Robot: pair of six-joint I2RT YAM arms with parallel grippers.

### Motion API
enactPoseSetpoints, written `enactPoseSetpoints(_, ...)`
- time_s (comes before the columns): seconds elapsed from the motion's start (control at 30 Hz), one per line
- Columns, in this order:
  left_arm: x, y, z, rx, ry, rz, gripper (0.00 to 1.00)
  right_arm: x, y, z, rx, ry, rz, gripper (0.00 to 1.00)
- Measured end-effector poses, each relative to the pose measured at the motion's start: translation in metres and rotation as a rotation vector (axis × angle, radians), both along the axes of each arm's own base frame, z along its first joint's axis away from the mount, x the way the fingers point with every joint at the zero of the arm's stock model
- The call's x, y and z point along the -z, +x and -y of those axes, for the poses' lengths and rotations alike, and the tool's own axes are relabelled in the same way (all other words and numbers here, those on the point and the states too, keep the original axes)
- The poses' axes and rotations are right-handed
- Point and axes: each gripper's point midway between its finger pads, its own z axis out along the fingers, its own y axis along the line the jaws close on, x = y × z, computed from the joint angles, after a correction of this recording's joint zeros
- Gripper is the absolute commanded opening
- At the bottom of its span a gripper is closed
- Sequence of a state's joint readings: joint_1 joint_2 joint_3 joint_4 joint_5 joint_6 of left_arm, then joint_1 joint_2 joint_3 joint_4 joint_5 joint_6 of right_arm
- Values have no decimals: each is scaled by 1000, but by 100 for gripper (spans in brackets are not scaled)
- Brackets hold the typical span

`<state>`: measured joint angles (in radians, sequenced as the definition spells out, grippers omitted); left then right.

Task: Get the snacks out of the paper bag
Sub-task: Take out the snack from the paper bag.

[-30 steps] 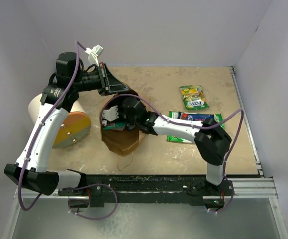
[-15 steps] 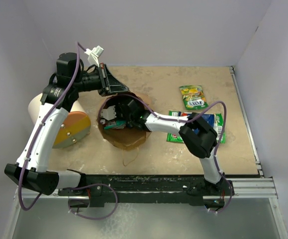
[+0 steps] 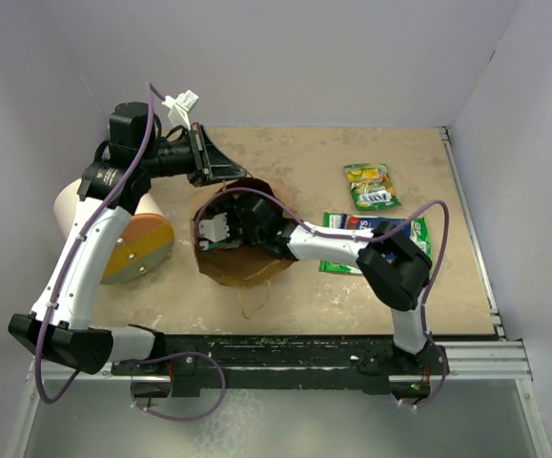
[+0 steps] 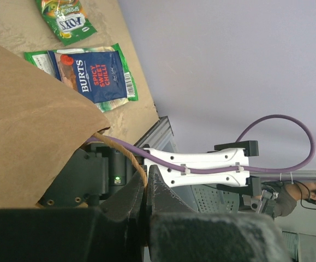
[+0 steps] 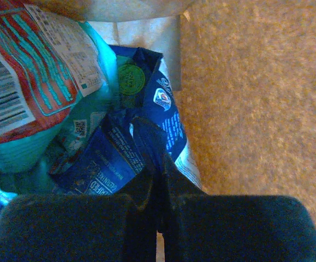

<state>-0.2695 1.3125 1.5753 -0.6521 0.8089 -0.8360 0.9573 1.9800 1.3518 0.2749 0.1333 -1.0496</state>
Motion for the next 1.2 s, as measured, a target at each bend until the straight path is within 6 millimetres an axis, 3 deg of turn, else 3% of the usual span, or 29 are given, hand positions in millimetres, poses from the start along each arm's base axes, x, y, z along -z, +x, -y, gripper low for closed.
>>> enactPoseSetpoints(0.17, 2, 0, -1, -1, 7, 2, 0, -19, -27, 5, -34, 41, -18, 0)
enactPoseSetpoints(0.43, 4, 0, -1, -6, 17, -1, 0, -70, -56, 12, -78, 171, -39, 0)
enactPoseSetpoints(0.63, 7, 3, -4, -26, 39, 1, 0, -83, -77, 22, -102, 205, -77, 0)
enactPoseSetpoints(0.97, 8, 4, -7, -42, 54, 1, 0, -113, -136, 38, -210, 280, -267, 0)
enactPoseSetpoints(1.2, 9, 4, -7, -45, 56, 0, 0, -159, -166, 49, -233, 390, -400, 0)
